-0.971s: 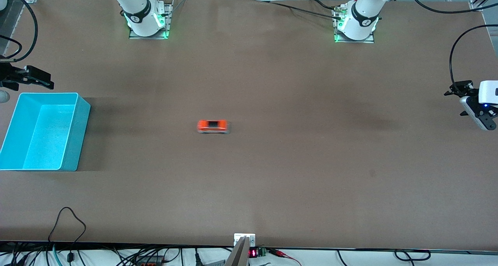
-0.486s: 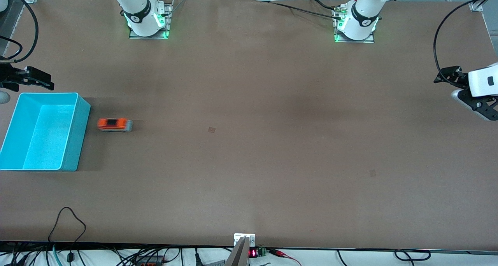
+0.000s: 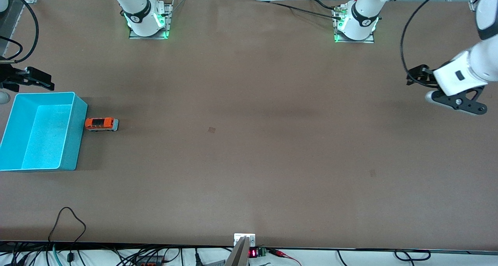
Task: Wind up bus and store in blue box
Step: 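Draw the left gripper back toward its base, then reach the right gripper toward the bus beside the blue box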
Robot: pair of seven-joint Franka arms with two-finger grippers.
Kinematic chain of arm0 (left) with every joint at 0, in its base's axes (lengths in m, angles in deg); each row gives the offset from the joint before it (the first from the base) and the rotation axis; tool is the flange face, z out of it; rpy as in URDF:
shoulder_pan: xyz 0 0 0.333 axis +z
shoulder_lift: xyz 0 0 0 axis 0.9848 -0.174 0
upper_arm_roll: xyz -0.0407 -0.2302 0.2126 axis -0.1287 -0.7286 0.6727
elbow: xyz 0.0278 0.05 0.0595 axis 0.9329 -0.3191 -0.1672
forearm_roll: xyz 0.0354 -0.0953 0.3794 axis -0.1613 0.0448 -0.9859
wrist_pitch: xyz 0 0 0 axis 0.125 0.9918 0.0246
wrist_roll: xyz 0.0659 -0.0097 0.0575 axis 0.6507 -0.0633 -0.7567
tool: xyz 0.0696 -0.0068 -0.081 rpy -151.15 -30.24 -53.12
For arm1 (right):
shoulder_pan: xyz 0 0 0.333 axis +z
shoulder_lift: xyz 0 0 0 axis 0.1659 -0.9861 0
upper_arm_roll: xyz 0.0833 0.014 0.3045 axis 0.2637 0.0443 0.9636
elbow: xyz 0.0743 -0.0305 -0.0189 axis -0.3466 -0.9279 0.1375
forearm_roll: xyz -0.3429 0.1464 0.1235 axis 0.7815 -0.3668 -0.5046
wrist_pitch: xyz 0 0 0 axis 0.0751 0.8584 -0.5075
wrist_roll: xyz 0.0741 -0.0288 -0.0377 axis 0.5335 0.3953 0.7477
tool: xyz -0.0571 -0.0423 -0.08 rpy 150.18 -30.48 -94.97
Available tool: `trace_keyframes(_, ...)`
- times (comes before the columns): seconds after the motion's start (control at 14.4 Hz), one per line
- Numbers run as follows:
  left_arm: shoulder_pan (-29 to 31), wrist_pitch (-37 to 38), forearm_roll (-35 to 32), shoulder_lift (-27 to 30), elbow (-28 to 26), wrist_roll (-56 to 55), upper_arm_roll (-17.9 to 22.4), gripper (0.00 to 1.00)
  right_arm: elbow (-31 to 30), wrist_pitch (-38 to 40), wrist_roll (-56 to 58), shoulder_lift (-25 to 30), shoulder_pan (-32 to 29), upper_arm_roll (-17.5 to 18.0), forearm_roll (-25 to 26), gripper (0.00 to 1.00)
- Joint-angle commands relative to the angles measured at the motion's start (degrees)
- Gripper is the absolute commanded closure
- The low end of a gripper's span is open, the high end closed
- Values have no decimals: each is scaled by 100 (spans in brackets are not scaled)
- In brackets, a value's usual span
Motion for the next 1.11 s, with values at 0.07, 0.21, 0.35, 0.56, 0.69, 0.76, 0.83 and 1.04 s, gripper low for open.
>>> trace_keyframes(0.07, -110, -28, 20, 80, 155, -901, -161, 0, 104, -21, -40, -203, -19, 28, -179, 0)
trace_keyframes(0.21, -837, -90, 72, 168, 137, -1673, 704, 0, 104, -21, 4, -308, -28, 28, -188, 0)
trace_keyframes(0.35, -1620, -239, 99, 221, 102, -2037, 1655, 0, 51, -56, 4, -449, 16, 28, -197, 0)
trace_keyframes(0.56, -1878, -898, 256, 528, -459, -1932, 2133, 0, 25, -3, 22, -642, 113, 54, -188, 0)
trace_keyframes(0.69, -1869, -917, 275, 608, -583, -1783, 2134, 0, -167, -64, 74, -731, 130, 80, -188, 0)
trace_keyframes(0.76, -1852, -917, 301, 617, -645, -1643, 2134, 0, -265, -82, 188, -748, 113, 141, -162, 0)
trace_keyframes(0.83, -1817, -900, 301, 608, -637, -1511, 2125, 0, -361, -152, 424, -757, 52, 264, -118, 0)
trace_keyframes(1.04, -1816, -724, 301, 599, -531, -1422, 2081, 0, -1106, -756, 1644, -635, -658, 834, -91, 0)
